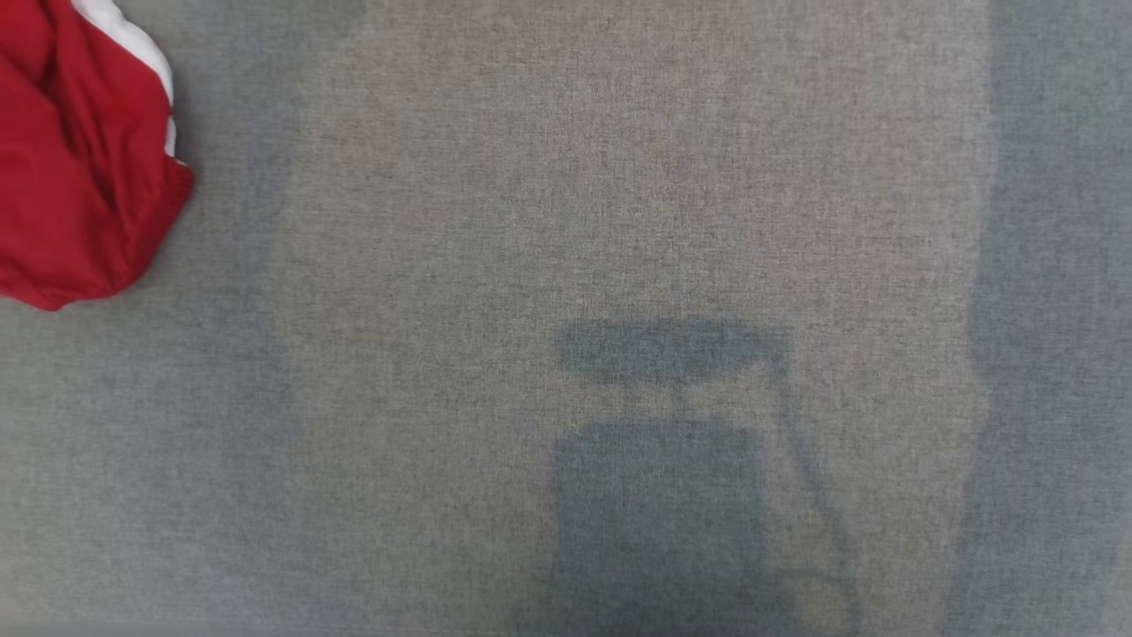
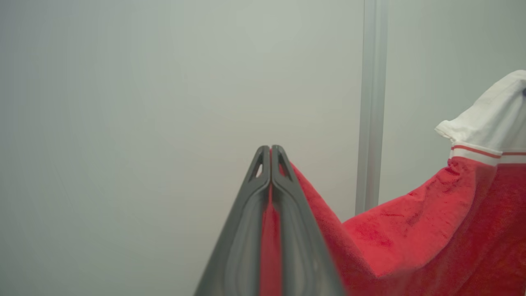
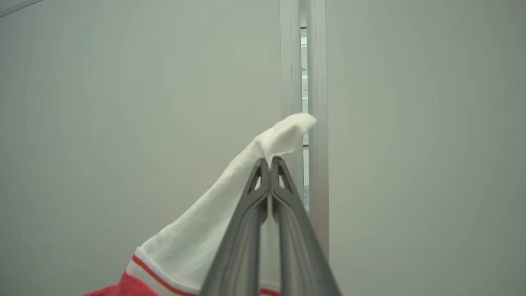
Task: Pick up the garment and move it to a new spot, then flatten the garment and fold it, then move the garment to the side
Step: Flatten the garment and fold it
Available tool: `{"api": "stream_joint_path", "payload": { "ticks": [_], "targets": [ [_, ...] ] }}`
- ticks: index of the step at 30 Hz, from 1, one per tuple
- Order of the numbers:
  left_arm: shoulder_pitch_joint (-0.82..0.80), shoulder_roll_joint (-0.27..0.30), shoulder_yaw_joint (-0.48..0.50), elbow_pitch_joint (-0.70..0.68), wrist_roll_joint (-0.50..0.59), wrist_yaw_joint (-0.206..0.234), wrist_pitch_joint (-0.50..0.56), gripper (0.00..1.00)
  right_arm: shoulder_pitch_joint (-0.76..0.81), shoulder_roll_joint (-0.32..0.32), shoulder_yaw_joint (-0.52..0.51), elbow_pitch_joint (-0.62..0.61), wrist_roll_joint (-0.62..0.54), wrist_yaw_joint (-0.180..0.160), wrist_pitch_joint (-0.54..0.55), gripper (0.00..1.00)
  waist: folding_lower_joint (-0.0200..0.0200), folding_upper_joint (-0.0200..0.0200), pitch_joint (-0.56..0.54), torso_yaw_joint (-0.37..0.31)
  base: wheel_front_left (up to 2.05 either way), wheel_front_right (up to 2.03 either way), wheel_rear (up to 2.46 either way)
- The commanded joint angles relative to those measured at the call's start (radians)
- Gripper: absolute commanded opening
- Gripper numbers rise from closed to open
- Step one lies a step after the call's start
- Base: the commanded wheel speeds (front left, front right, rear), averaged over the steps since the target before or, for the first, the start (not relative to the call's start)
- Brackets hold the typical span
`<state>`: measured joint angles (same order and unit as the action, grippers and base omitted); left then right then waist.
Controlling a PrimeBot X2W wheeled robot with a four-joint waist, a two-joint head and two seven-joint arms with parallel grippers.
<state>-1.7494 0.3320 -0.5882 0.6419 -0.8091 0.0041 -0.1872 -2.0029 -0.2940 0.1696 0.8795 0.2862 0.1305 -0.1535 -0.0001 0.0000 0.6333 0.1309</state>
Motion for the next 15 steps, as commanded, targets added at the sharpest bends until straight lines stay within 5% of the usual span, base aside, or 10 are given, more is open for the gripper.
{"api": "stream_joint_path", "payload": {
  "ticks": [1, 7, 15],
  "targets": [
    [-0.006, -0.036, 0.013, 0.039, -0.006, -0.047, -0.051, 0.00, 0.009, 0.013, 0.040, 0.009, 0.028, 0.000, -0.025, 0.00, 0.0001, 0.0000, 0.058, -0.016, 0.00, 0.00, 0.00],
    [0.149, -0.078, -0.022, 0.058, 0.068, -0.125, -0.078, 0.00, 0.207, -0.095, 0.234, -0.085, 0.175, 0.000, -0.071, 0.00, 0.0001, 0.0000, 0.132, -0.033, 0.00, 0.00, 0.00],
    [0.508, -0.074, 0.002, -0.088, 0.074, -0.135, -0.079, 0.00, 0.627, -0.281, 0.339, -0.287, 0.406, 0.000, -0.110, 0.00, 0.0001, 0.0000, 0.076, -0.051, 0.00, 0.00, 0.00]
  ]
}}
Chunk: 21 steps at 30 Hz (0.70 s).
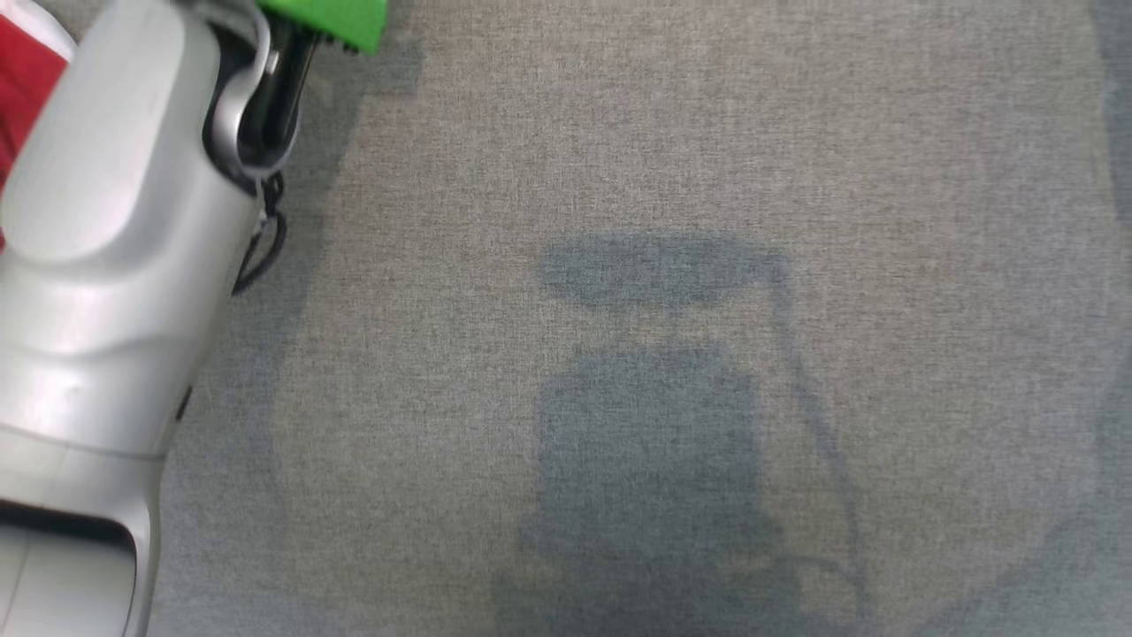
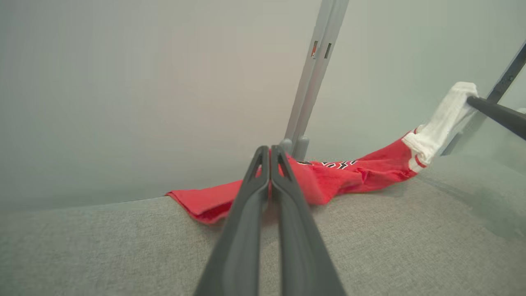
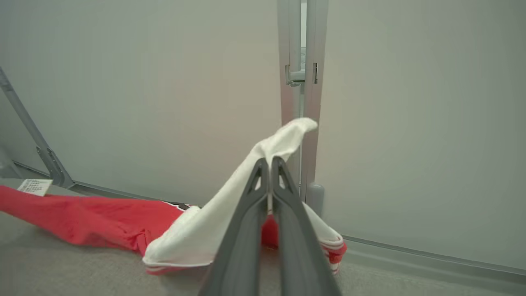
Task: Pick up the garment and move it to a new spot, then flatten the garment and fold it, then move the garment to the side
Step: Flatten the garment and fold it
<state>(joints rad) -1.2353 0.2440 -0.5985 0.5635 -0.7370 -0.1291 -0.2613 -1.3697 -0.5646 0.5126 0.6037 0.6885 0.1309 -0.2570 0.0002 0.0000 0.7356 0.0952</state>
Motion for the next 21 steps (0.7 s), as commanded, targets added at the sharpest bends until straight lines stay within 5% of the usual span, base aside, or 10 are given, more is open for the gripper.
{"api": "stream_joint_path", "payload": {
  "ticks": [1, 9, 21],
  "targets": [
    [0.039, 0.016, 0.022, -0.033, -0.003, -0.002, -0.005, 0.00, 0.045, -0.025, -0.010, -0.042, 0.035, 0.000, -0.009, 0.00, -0.0002, 0.0000, -0.031, -0.017, 0.00, 0.00, 0.00],
    [0.345, 0.039, 0.082, -0.205, 0.020, -0.002, -0.004, 0.00, 0.427, -0.097, -0.145, -0.309, 0.083, 0.000, -0.009, 0.00, -0.0002, 0.0000, -0.150, -0.017, 0.00, 0.00, 0.00],
    [0.868, 0.074, 0.199, -0.367, -0.043, -0.001, -0.004, 0.00, 1.058, -0.069, -0.217, -0.569, -0.012, 0.000, -0.009, 0.00, -0.0002, 0.0000, -0.400, -0.065, 0.00, 0.00, 0.00]
  ]
}}
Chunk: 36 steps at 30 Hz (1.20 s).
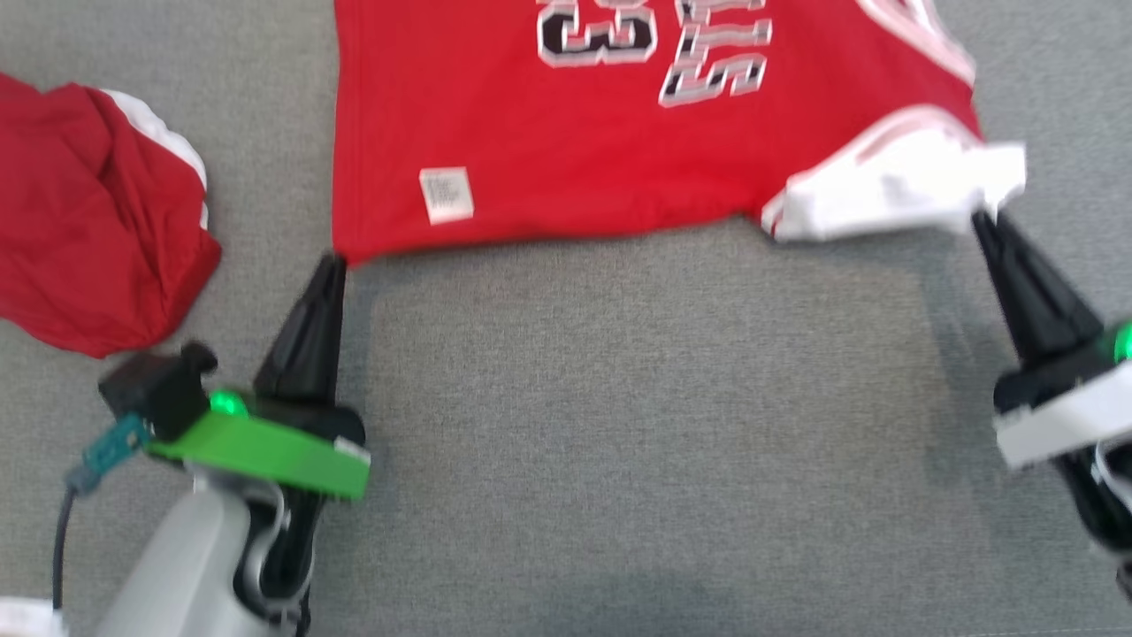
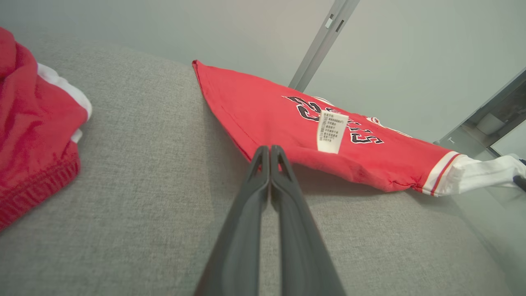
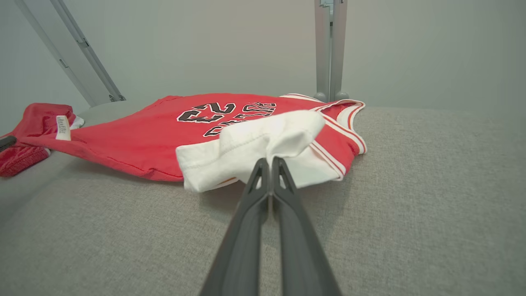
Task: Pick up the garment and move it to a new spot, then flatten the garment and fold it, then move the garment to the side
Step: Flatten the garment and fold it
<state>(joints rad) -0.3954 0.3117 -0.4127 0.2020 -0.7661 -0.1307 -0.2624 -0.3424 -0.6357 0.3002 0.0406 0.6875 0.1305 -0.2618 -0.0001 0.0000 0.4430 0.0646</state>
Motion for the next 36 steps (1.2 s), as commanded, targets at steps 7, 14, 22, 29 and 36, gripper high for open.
{"api": "stream_joint_path", "payload": {
  "ticks": [7, 14, 22, 29, 36],
  "targets": [
    [0.321, -0.014, 0.105, -0.152, 0.014, 0.000, -0.002, 0.00, 0.370, 0.075, -0.153, -0.091, 0.035, 0.000, -0.005, 0.00, 0.0001, 0.0000, -0.168, -0.061, 0.00, 0.00, 0.00],
    [0.508, -0.068, 0.172, -0.265, 0.038, 0.000, -0.002, 0.00, 0.568, 0.141, -0.235, -0.198, 0.017, 0.000, -0.005, 0.00, 0.0001, 0.0000, -0.156, -0.096, 0.00, 0.00, 0.00],
    [0.567, -0.063, 0.200, -0.323, 0.061, 0.007, 0.004, 0.00, 0.520, 0.118, -0.181, -0.192, 0.015, 0.000, -0.004, 0.00, 0.0001, 0.0000, -0.160, -0.129, 0.00, 0.00, 0.00],
    [0.490, -0.036, 0.208, -0.378, 0.063, 0.044, 0.076, 0.00, 0.355, 0.051, -0.099, -0.138, 0.052, 0.000, -0.004, 0.00, 0.0001, 0.0000, -0.150, -0.136, 0.00, 0.00, 0.00],
    [0.337, -0.026, 0.215, -0.327, 0.048, 0.063, 0.150, 0.00, 0.169, 0.014, -0.025, -0.019, 0.088, 0.000, 0.019, 0.00, 0.0001, 0.0000, -0.119, -0.116, 0.00, 0.00, 0.00]
  ]
}}
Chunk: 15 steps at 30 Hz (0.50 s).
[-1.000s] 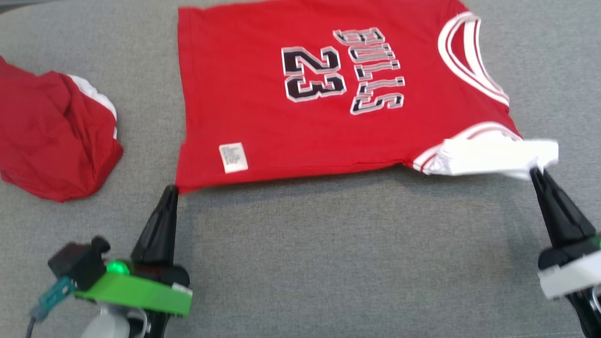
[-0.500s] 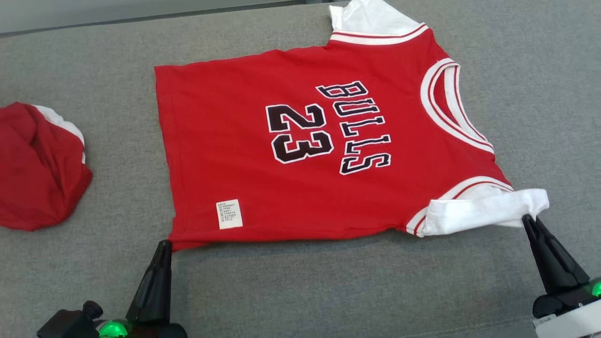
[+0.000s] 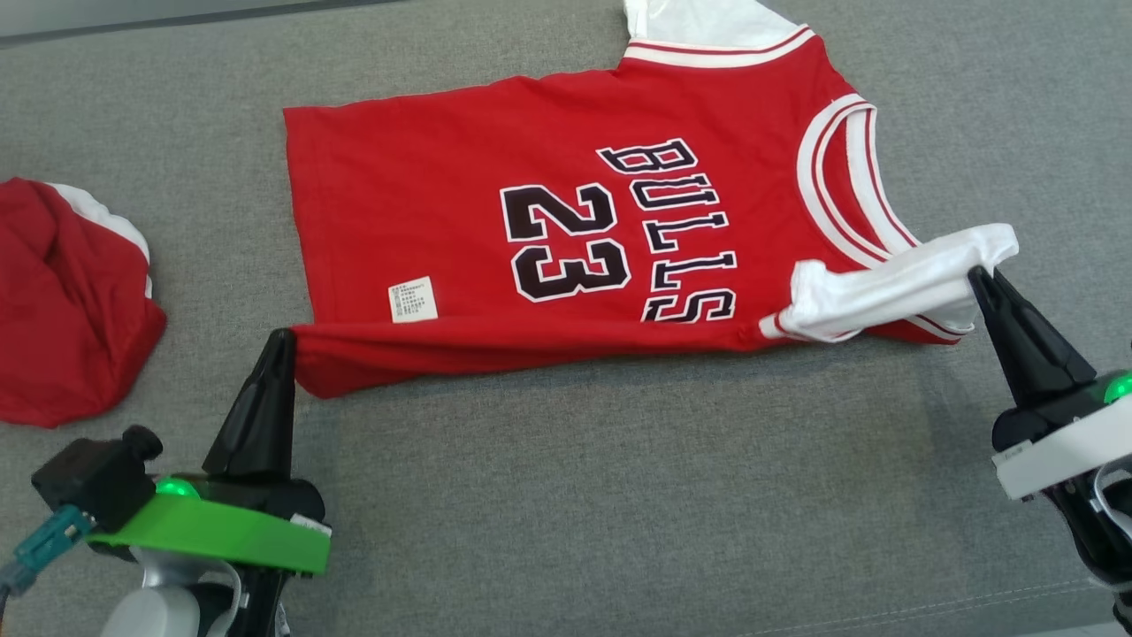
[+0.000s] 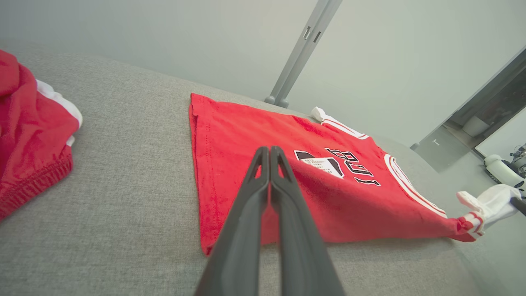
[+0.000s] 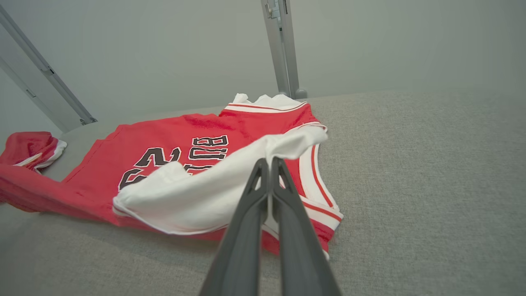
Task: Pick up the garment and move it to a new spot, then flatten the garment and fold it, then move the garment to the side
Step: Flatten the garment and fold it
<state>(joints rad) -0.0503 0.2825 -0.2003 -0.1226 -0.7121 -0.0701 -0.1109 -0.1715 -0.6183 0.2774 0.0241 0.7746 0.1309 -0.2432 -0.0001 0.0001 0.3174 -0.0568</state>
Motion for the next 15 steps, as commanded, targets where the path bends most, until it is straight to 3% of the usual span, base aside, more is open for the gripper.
{"api": "stream_joint_path", "payload": {
  "ticks": [1, 7, 15],
  "targets": [
    [-0.031, 0.005, 0.003, 0.017, 0.001, 0.008, 0.006, 0.00, -0.030, -0.005, 0.007, 0.018, -0.001, 0.000, 0.000, 0.00, 0.0001, -0.0001, 0.010, 0.008, 0.00, 0.00, 0.00],
    [-0.163, -0.018, -0.010, 0.163, -0.008, 0.024, 0.049, 0.00, -0.195, 0.007, 0.071, 0.160, -0.015, 0.000, 0.010, 0.00, 0.0001, -0.0001, 0.035, 0.019, 0.00, 0.00, 0.00],
    [-0.293, -0.042, -0.060, 0.338, 0.012, -0.009, 0.056, 0.00, -0.354, 0.010, 0.168, 0.299, -0.007, 0.000, 0.013, 0.00, 0.0001, -0.0001, 0.063, 0.029, 0.00, 0.00, 0.00]
  ]
}}
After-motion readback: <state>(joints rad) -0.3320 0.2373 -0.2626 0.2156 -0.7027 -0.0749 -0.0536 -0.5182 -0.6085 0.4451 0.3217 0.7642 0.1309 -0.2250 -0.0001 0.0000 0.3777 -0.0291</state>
